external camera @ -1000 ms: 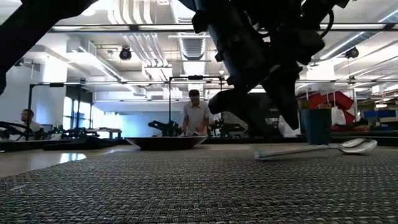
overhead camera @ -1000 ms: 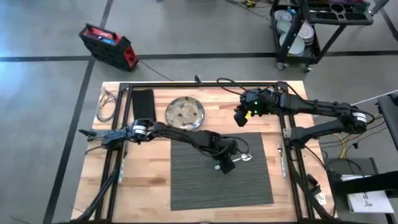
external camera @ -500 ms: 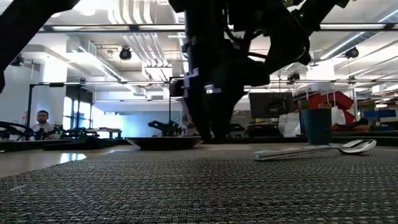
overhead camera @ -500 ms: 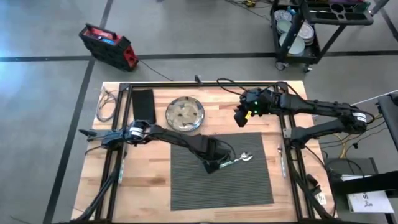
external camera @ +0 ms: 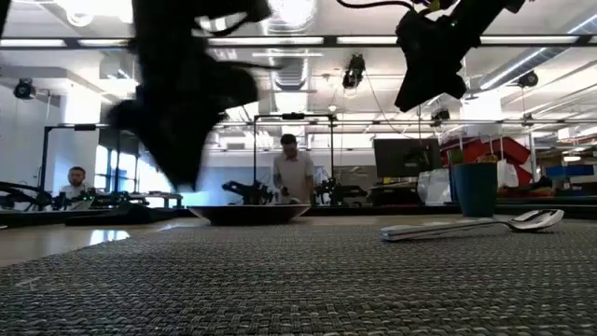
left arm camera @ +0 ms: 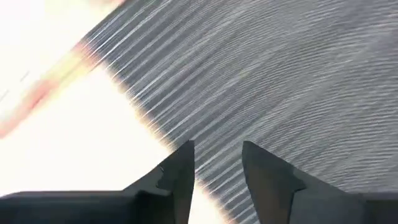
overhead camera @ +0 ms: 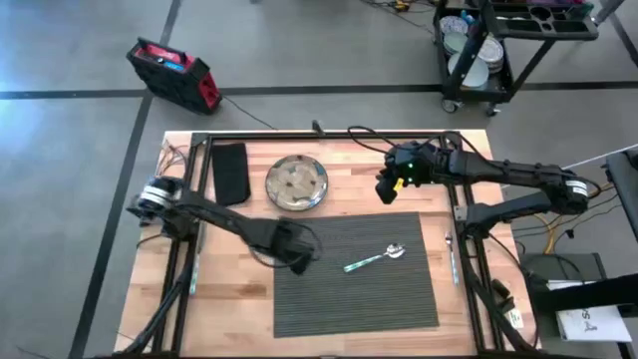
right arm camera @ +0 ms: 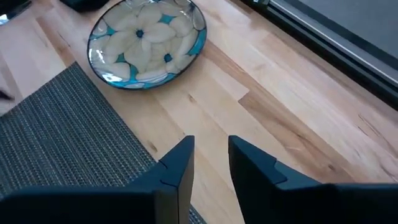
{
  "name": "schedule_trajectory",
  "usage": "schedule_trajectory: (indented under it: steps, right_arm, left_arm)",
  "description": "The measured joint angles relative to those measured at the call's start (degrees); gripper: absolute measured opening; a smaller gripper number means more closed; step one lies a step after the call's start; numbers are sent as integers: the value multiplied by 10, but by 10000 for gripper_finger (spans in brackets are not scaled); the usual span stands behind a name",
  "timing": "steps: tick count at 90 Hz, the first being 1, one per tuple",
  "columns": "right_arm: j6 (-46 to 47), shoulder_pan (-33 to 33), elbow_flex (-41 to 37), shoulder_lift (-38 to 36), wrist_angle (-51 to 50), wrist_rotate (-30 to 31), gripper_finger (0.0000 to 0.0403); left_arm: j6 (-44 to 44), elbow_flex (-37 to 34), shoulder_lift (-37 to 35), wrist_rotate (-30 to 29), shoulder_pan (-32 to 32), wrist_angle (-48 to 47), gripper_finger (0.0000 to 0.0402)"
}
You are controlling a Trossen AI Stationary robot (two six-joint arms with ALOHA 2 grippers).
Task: Set table place
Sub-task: Put the blue knife on the gray mat
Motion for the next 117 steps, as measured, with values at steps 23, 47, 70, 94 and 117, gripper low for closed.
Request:
schedule_trajectory:
  steps: [23,47,70,94,117]
  right_arm:
    - [-5,0,-1,0,3,0,67]
    - [-7,0,-5,0,4,0,56]
    - [-7,0,-5,0,4,0,48]
    - [-7,0,-6,0,5,0,58]
    - [-6,0,-7,0,5,0,70]
  left_arm:
    - [-171,-187,-169,81,-14,-8,80]
    - [-217,-299,-289,98,-18,-13,62]
    - [-224,-338,-335,104,-17,-50,41]
    - [-234,-340,-303,153,-18,-47,1]
    - [-276,-327,-257,221,-72,-63,0]
